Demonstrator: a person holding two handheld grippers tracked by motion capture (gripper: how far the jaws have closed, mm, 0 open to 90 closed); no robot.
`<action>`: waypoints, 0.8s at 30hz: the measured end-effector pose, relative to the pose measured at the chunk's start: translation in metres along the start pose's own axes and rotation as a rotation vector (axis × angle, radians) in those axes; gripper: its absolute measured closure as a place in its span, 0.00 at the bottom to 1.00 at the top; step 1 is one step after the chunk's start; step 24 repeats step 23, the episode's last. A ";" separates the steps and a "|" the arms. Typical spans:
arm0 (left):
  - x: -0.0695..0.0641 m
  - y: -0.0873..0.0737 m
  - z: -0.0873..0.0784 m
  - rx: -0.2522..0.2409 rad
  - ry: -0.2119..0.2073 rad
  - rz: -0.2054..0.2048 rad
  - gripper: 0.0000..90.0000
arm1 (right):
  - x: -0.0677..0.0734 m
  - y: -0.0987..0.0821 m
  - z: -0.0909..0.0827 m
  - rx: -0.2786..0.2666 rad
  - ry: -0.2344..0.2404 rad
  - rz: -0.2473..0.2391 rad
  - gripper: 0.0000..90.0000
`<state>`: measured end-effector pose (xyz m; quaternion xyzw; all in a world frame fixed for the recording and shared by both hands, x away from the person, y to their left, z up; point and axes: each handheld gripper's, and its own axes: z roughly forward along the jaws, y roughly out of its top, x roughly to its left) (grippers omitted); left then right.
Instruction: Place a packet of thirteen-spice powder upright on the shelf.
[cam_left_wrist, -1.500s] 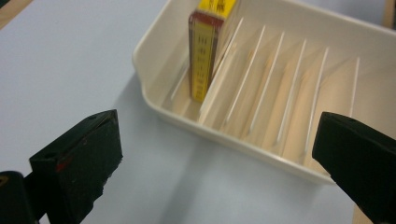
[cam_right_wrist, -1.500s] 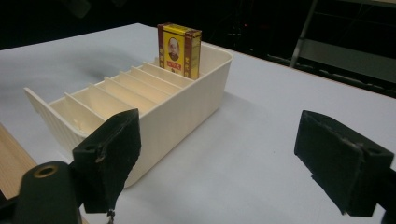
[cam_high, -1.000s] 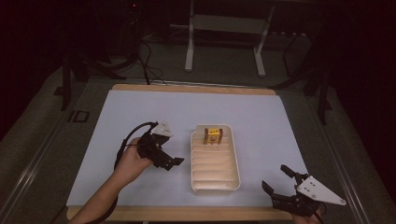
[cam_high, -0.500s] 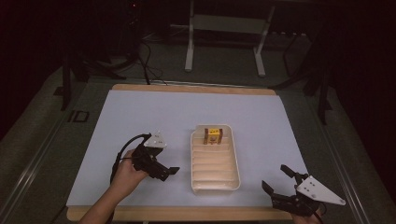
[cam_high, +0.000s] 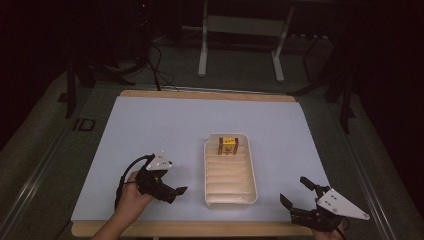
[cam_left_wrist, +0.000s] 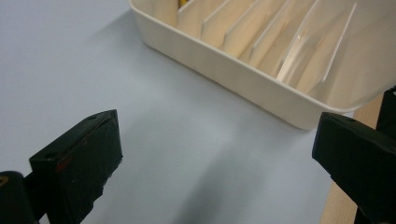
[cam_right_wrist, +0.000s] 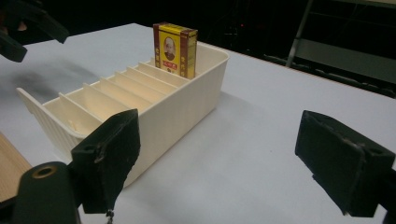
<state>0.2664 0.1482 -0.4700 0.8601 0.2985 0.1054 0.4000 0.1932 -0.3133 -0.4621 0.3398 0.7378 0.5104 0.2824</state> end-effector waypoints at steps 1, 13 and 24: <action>-0.001 -0.002 -0.003 -0.012 0.004 -0.003 0.02 | 0.000 0.000 0.000 0.000 -0.002 0.000 0.16; -0.008 -0.014 -0.018 -0.062 0.068 -0.064 0.02 | 0.000 0.000 0.000 0.001 0.003 -0.001 0.16; -0.009 -0.014 -0.011 -0.060 0.062 -0.054 0.02 | 0.000 0.000 0.001 0.006 0.006 -0.001 0.16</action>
